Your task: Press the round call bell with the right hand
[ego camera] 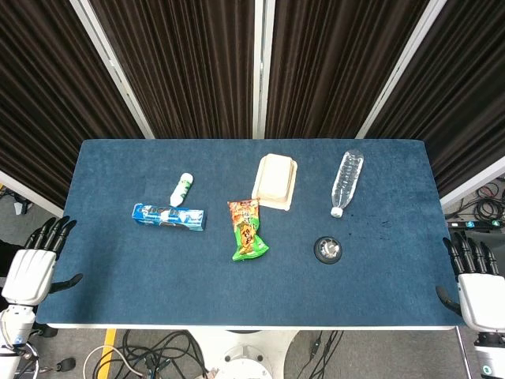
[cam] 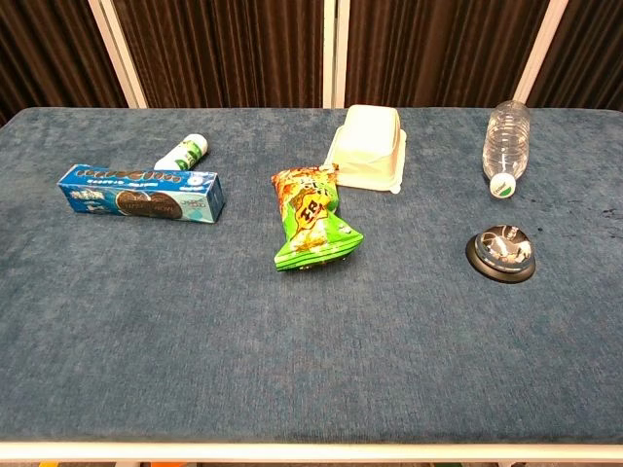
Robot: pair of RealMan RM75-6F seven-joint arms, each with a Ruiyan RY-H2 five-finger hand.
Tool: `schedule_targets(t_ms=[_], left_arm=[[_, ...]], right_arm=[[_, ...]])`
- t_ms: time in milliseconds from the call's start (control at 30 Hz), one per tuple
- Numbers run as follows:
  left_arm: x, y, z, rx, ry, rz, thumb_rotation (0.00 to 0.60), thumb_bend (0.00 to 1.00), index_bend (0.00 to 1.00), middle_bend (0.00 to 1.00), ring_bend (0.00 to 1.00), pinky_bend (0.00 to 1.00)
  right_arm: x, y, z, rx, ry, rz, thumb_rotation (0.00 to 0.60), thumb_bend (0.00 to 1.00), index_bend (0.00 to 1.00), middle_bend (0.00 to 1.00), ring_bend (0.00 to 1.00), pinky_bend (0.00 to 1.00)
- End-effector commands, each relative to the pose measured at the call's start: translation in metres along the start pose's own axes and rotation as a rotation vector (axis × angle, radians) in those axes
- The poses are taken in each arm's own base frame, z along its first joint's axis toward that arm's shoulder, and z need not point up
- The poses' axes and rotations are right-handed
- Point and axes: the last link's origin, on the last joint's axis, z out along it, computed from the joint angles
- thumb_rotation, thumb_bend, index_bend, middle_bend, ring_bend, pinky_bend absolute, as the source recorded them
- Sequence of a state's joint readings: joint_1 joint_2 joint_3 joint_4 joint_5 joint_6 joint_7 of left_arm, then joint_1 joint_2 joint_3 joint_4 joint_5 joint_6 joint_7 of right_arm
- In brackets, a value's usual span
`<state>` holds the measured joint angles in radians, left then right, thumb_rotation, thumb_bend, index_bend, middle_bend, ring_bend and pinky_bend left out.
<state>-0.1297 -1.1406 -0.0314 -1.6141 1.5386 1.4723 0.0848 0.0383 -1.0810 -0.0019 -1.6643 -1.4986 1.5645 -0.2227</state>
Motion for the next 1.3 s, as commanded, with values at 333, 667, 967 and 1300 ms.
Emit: schedule_targets(t_ms=[333,667,967,1300], left_arm=[[0.001,-0.001,0.004,-0.002,0.001,0.001,0.600,0.02,0.07,0.04,0.00,0.15],[-0.006,0.000,0.001,-0.008,-0.014,-0.007,0.600,0.02,0.07,0.04,0.00,0.15],[-0.006,-0.003,0.001,-0.006,-0.012,-0.006,0.600,0.02,0.07,0.04,0.00,0.15],[-0.006,-0.005,0.000,-0.006,-0.014,-0.005,0.600,0.02,0.07,0.04,0.00,0.15]], right_arm=[[-0.003,-0.008,0.007,0.037,-0.010,0.009,0.600,0.29,0.00,0.00,0.00,0.00],[-0.007,-0.016,0.018,0.021,0.040,0.008,0.600,0.78,0.00,0.50,0.48,0.52],[-0.032,-0.039,0.026,0.079,-0.051,-0.014,0.600,1.00,0.12,0.94,0.90,0.82],[-0.062,-0.085,0.037,0.186,-0.142,-0.059,0.600,1.00,0.03,0.94,0.90,0.83]])
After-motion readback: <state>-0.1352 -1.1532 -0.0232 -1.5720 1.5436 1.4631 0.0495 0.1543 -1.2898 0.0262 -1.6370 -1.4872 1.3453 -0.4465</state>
